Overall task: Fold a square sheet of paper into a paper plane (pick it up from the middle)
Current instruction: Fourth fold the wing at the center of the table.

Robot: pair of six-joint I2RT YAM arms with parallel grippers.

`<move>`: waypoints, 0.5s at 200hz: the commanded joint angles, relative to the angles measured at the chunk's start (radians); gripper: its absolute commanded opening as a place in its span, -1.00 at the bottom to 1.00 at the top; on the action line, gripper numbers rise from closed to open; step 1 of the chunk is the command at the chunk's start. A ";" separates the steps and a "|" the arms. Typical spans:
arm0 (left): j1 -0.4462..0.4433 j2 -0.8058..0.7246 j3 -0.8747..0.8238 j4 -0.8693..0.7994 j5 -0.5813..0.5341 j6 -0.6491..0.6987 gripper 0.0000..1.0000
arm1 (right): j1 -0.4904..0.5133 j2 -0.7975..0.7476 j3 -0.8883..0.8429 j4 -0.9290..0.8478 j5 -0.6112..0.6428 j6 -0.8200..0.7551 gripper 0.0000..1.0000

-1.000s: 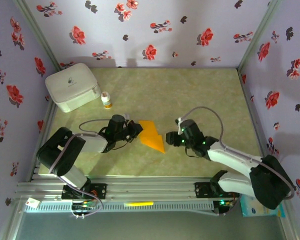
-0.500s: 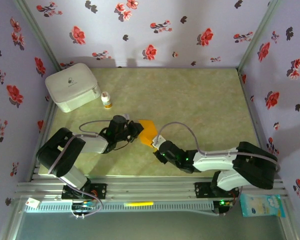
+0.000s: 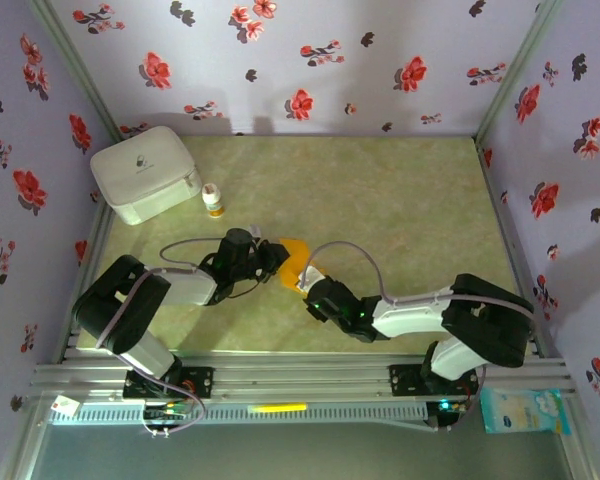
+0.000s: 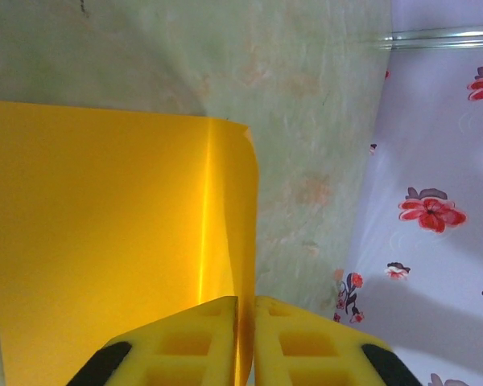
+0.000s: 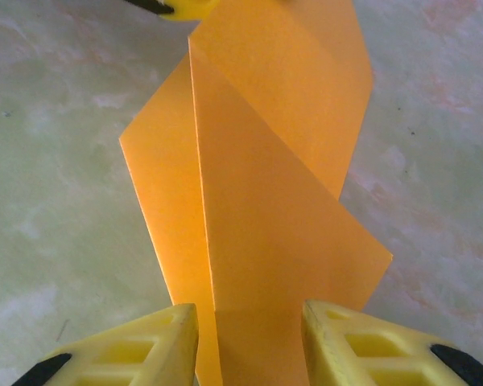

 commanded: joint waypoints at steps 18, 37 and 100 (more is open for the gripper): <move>-0.006 -0.022 0.019 0.022 0.016 0.014 -0.76 | 0.006 0.030 0.017 0.033 0.088 0.050 -0.29; -0.005 -0.022 0.021 0.022 0.016 0.017 -0.76 | 0.006 0.035 0.013 0.039 0.083 0.052 -0.35; -0.005 -0.017 0.021 0.023 0.016 0.017 -0.78 | 0.006 0.035 0.005 0.038 0.075 0.090 -0.53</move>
